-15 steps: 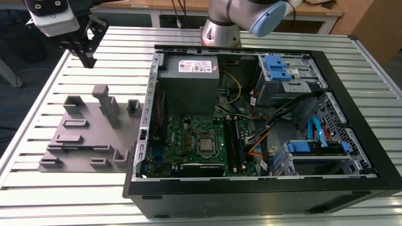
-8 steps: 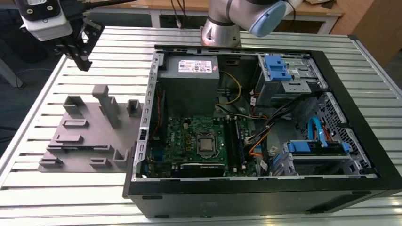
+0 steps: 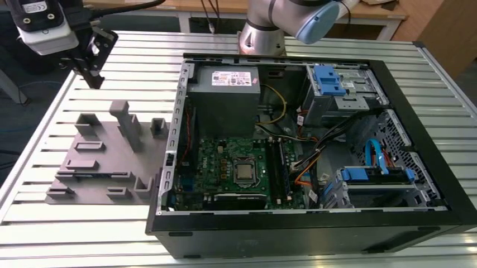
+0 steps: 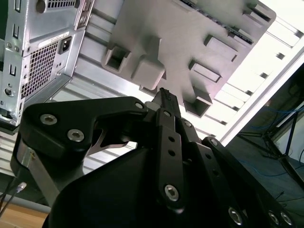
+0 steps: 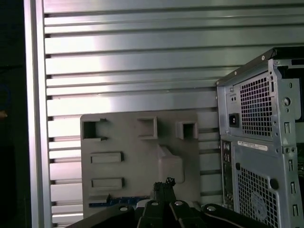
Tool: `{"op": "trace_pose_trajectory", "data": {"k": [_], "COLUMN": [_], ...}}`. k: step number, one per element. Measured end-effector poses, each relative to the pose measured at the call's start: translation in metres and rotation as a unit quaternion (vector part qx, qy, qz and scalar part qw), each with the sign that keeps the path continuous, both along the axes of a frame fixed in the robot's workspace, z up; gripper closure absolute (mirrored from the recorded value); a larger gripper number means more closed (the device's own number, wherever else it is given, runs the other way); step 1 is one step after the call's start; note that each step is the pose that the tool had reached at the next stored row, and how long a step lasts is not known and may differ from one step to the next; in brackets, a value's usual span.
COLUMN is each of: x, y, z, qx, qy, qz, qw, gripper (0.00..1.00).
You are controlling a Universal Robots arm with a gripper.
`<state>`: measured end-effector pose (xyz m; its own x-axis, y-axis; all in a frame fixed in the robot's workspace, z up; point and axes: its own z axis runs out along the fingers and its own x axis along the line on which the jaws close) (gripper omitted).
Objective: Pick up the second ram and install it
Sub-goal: 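Reach for the second ram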
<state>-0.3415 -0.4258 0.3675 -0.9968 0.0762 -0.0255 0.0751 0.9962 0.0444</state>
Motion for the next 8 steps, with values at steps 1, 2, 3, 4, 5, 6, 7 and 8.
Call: {"op": "trace_pose_trajectory", "data": {"k": [1, 2, 3, 4, 5, 6, 7, 8], "x": [-0.0008, -0.0016, -0.0024, -0.0032, -0.0042, -0.0051, -0.006, -0.0069], "y": [-0.0006, -0.0013, -0.0022, -0.0032, -0.0043, -0.0056, -0.007, -0.0085], "z": [-0.0007, -0.0014, -0.0023, -0.0032, -0.0043, -0.0054, -0.0067, -0.0079], "qx": [0.0, 0.0, 0.0, 0.0, 0.0, 0.0, 0.0001, 0.0], "qy": [0.0, 0.0, 0.0, 0.0, 0.0, 0.0, 0.0, 0.0], "qz": [0.0, 0.0, 0.0, 0.0, 0.0, 0.0, 0.0, 0.0], "qw": [1.0, 1.0, 1.0, 1.0, 1.0, 1.0, 1.0, 1.0], "gripper": [0.93, 0.93, 0.93, 0.93, 0.93, 0.93, 0.93, 0.93]}}
